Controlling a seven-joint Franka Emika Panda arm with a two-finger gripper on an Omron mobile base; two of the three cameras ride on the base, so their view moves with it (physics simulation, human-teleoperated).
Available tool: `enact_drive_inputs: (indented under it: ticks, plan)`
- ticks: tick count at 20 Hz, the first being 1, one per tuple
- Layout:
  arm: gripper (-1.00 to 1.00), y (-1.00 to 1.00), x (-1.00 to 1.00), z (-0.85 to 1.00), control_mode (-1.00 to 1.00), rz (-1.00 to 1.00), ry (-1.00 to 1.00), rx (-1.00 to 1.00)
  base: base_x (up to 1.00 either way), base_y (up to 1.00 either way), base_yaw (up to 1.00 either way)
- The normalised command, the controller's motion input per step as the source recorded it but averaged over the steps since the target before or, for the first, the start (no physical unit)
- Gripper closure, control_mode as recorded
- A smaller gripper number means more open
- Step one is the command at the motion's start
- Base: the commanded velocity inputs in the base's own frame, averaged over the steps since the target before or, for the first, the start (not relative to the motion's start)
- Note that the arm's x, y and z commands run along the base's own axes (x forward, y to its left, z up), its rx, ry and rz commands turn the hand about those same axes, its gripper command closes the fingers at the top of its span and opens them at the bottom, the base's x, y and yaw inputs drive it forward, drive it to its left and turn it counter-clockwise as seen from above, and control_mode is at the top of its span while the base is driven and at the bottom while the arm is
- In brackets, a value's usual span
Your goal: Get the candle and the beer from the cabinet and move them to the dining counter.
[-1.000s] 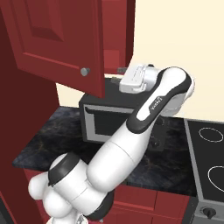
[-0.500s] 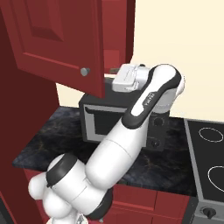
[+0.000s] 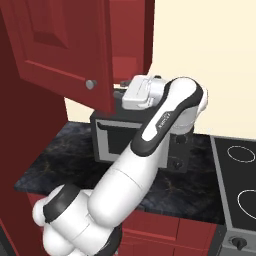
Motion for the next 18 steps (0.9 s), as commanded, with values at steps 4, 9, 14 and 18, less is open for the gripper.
enact_drive_inputs:
  ticks: [4,9,14,18]
  plan:
    - [-1.0,0.67,-1.0,-0.1,-1.0,-0.06,0.0,0.0,0.0,0.0,0.0]
    - [-1.0,0.82,-0.94,-0.15,-1.0,-0.07,0.0,0.0,0.0,0.0,0.0]
    - [-1.0,0.96,-0.71,-0.2,-1.0,-0.08,0.0,0.0,0.0,0.0,0.0]
    - [-1.0,1.0,-0.49,-0.17,-1.0,-0.02,0.01,-0.02,0.0,0.0,0.0]
